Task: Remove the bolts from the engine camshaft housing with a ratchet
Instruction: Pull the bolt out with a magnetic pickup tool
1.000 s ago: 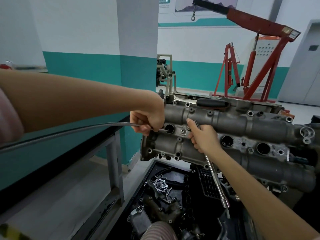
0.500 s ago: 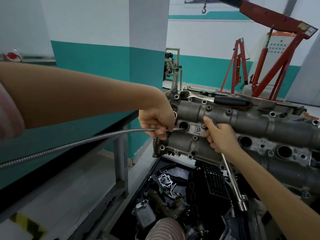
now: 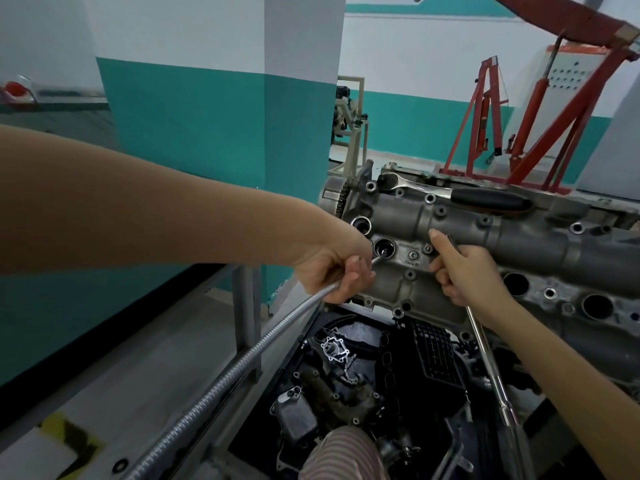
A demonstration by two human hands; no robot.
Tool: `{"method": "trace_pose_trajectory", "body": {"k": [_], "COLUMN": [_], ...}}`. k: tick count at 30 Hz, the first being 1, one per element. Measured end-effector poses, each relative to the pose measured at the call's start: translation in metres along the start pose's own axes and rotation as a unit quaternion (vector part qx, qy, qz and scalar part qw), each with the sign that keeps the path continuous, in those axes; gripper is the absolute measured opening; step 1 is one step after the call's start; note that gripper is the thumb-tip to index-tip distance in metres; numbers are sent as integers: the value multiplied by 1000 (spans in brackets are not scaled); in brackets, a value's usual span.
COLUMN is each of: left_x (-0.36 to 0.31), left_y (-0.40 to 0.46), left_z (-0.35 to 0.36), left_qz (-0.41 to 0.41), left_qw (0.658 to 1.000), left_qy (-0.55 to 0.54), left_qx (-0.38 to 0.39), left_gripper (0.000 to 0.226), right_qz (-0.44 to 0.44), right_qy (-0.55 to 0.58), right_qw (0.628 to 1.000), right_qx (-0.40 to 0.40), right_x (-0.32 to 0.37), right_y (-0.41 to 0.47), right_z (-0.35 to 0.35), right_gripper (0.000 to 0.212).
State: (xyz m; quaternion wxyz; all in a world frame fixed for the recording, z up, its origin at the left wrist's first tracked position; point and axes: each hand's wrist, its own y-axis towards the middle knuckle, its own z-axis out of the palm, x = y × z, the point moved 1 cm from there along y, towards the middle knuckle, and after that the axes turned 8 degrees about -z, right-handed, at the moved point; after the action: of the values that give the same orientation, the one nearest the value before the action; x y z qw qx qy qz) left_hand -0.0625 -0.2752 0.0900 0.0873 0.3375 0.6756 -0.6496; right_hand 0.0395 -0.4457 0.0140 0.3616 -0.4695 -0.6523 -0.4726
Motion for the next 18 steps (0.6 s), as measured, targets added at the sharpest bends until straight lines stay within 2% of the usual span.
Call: {"method": "trace_pose_trajectory", "body": {"k": [10, 13, 16, 18], "left_x": [10, 17, 23, 25], "left_y": [-16, -25, -35, -41], "left_z": [-10, -11, -14, -17], "left_qz": [-2, 2, 13, 22], "left_qw": [1000, 999, 998, 997], "left_qy": [8, 32, 48, 52], "left_qx": [-15, -23, -39, -46], "left_gripper": [49, 49, 50, 50], "right_qz": [-5, -5, -23, -92], "right_qy": [-7, -9, -36, -101], "right_qw": [1000, 1000, 997, 988], "right_qx": [3, 26, 68, 74], "right_x": [2, 2, 3, 3], "right_y": [-1, -1, -1, -2], "right_z": [-1, 0, 0, 2], "right_gripper": [53, 51, 35, 23]}}
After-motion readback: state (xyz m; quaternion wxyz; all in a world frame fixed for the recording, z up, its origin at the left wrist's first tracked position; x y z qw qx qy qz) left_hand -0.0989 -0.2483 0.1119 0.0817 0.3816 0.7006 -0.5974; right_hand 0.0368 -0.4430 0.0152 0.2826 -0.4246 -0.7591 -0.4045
